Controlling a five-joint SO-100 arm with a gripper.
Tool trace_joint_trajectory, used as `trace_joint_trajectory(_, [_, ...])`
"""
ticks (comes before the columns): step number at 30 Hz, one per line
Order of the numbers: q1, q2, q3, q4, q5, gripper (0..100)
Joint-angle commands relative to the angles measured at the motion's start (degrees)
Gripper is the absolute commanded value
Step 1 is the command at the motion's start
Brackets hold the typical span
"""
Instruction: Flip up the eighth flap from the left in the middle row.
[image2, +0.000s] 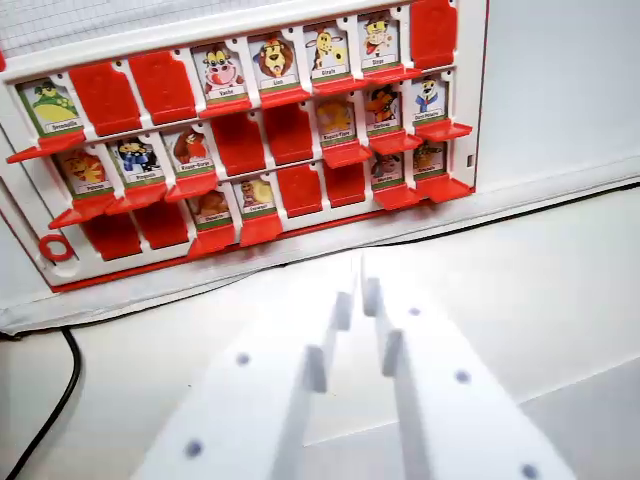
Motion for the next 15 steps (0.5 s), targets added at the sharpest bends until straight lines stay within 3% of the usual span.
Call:
trace_joint_trajectory(1, [3.0,-1.3,0.4,-4.0,-1.3,0])
trace_joint_trajectory(15, [13.6,-14.3,3.8,-19.0,-6.0,0])
